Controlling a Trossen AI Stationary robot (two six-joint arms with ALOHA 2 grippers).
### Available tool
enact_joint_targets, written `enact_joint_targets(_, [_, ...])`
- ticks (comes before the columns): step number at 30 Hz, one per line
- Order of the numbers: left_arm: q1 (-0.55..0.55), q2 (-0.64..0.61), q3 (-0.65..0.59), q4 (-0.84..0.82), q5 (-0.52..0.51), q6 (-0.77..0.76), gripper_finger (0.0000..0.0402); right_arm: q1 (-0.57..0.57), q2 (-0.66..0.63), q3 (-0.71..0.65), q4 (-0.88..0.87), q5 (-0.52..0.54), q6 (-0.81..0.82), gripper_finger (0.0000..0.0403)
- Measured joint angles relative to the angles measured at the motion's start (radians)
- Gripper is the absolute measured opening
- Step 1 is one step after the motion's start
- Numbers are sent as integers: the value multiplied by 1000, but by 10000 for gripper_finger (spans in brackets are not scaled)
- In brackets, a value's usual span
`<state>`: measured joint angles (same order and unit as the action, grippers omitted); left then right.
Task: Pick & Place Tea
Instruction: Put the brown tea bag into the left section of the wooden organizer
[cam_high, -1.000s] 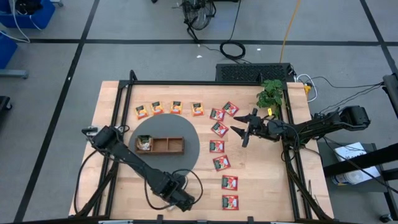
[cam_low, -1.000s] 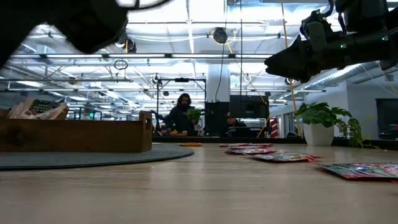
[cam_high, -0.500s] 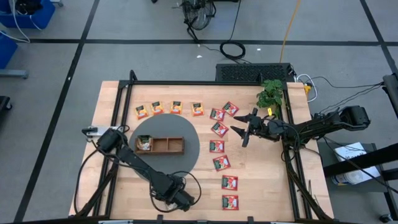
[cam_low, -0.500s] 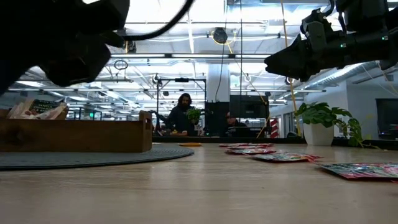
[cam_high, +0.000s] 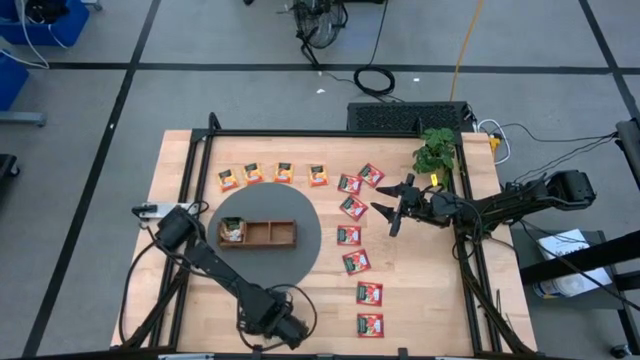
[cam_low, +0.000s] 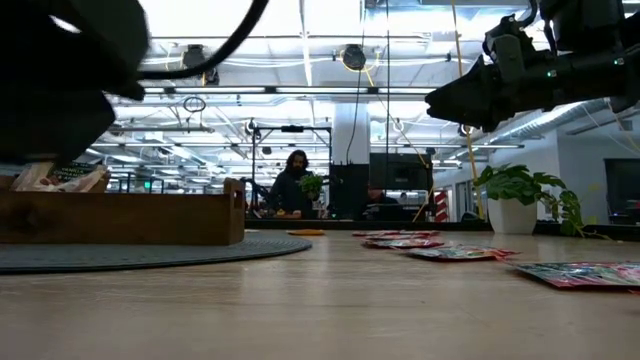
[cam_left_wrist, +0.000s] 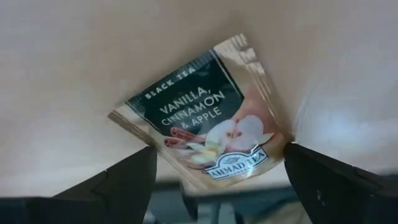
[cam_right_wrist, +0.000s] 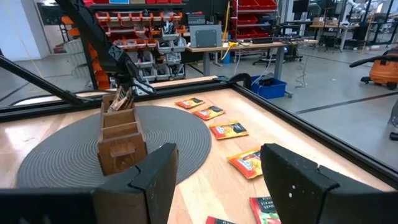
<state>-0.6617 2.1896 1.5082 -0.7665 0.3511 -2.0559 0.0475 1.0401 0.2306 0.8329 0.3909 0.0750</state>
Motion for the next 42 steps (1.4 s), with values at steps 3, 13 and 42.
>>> enact_joint_targets(3, [1,27,1,52,62,37,349,0,0,0,0,0,0,212])
enact_joint_targets(13, [13,29,0,46,61,88,315,0,0,0,0,0,0,212])
enact_joint_targets(42, [16,-213,76,-522,-372,168,39,0,0,0,5,0,0,212])
